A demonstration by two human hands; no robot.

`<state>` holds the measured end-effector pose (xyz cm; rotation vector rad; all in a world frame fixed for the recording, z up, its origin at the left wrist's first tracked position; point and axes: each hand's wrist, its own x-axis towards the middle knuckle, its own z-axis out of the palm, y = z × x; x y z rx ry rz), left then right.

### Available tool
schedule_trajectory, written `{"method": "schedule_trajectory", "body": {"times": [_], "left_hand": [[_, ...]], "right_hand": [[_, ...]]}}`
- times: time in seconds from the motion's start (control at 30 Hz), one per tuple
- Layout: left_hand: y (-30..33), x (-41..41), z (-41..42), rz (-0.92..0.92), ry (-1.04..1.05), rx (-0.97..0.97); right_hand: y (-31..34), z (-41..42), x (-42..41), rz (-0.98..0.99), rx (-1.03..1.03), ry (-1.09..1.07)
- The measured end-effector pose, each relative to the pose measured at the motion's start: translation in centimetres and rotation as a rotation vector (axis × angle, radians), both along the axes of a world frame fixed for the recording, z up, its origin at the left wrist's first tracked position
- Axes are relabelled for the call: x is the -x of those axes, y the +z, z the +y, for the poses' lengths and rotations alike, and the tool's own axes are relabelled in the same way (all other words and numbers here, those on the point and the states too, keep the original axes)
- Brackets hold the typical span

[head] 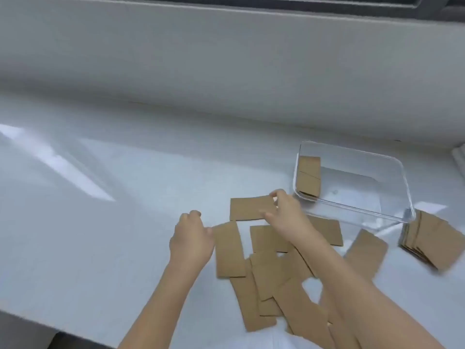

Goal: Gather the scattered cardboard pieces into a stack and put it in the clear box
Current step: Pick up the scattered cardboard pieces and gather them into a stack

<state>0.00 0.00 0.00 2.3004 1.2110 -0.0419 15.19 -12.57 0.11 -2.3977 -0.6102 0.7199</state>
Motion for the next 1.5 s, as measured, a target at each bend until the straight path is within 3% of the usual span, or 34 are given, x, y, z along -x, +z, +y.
{"method": "schedule_trajectory", "body": {"times": [0.27,0.37,0.47,0.57,0.73,0.9,1.0,1.13,1.27,1.37,1.5], "left_hand": [[-3.2,-3.0,-2.7,0.256,-0.067,-0.013],[-3.8,-3.2,-3.5,0.257,-0.124,-0.053],[-4.3,-3.3,-3.2,0.152,-0.065,0.035],[-4.5,-3.3,-3.0,0.001,0.029,0.171],[-3.8,-2.4,-1.4,-0.289,0.144,0.341],[-1.5,-1.6,1.7,-0.475,0.33,0.861],[0.9,-1.1,2.4,-0.536,0.22,1.082],[4.1,-0.6,0.5,-0.461,0.007,1.205],[6.1,-0.2,-2.2,-0.372,-0.137,1.238],[6.4,0.7,-4.5,-0.422,-0.241,1.197],[5.7,2.3,-5.4,-0.577,-0.09,1.264]], "right_hand": [[-3.4,4.2,0.0,-0.17,0.404,-0.129],[-4.1,5.2,0.2,-0.18,0.404,-0.211],[-4.4,5.6,-0.3,-0.149,0.345,-0.283],[-4.6,5.2,-0.4,-0.117,0.185,-0.302],[-3.1,4.0,-0.2,0.026,-0.358,-0.402],[2.8,1.9,-1.1,0.162,-0.814,-0.385],[6.0,0.4,-1.2,0.329,-0.694,-0.108],[7.7,-1.2,0.5,0.285,-0.425,0.153],[7.9,-1.7,2.8,0.014,-0.32,0.208],[7.7,-3.3,4.6,-0.056,-0.378,0.225],[6.1,-6.6,5.6,-0.158,-0.423,-0.016]]}}
